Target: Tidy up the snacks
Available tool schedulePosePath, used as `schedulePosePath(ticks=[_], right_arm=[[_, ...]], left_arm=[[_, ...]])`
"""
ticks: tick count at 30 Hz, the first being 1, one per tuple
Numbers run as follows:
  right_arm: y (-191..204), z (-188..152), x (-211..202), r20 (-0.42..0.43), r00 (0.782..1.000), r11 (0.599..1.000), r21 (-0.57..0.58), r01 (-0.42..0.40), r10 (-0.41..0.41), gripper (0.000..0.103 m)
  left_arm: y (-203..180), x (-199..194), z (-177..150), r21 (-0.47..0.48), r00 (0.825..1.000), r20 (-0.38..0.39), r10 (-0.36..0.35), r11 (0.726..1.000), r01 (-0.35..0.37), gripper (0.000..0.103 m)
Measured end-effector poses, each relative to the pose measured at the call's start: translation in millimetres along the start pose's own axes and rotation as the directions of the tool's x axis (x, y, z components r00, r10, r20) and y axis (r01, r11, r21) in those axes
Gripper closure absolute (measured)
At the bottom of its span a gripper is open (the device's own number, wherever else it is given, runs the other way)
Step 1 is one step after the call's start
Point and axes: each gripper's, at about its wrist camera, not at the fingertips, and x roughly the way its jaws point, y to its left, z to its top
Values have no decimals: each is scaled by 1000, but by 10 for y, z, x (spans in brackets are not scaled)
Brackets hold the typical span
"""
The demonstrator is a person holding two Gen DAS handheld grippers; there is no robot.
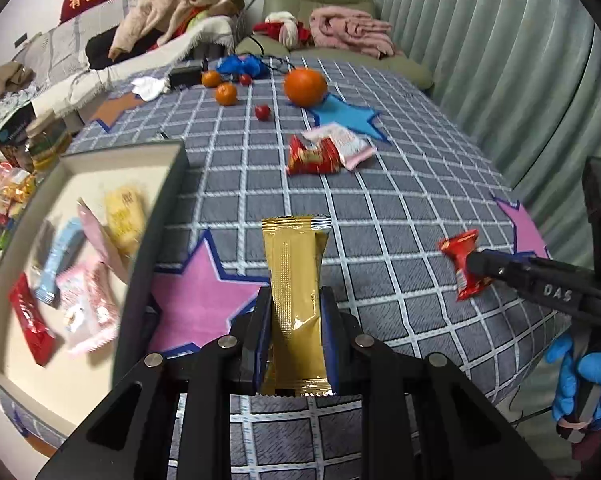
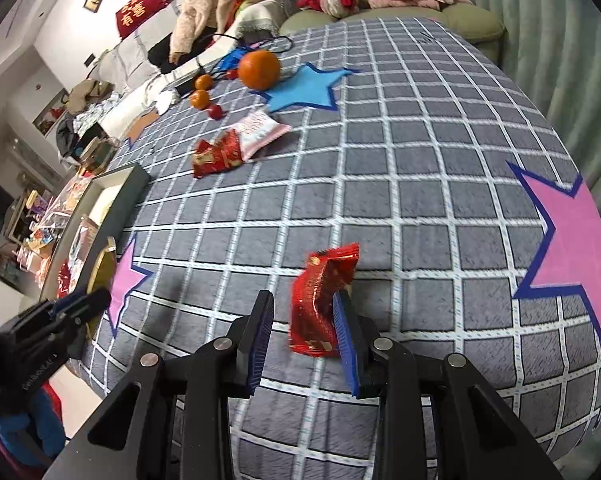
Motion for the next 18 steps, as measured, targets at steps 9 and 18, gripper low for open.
schedulePosePath(ticks=[9,18], right_arm=[[41,-4,248,-62,989,990,-42,131,-134,37],[72,90,342,-75,988,990,-42,134,-137,77]], left_arm=[[275,-261,73,-44,998,61,1,999,2,78],[503,-413,136,-58,995,93,29,998,-24,78]])
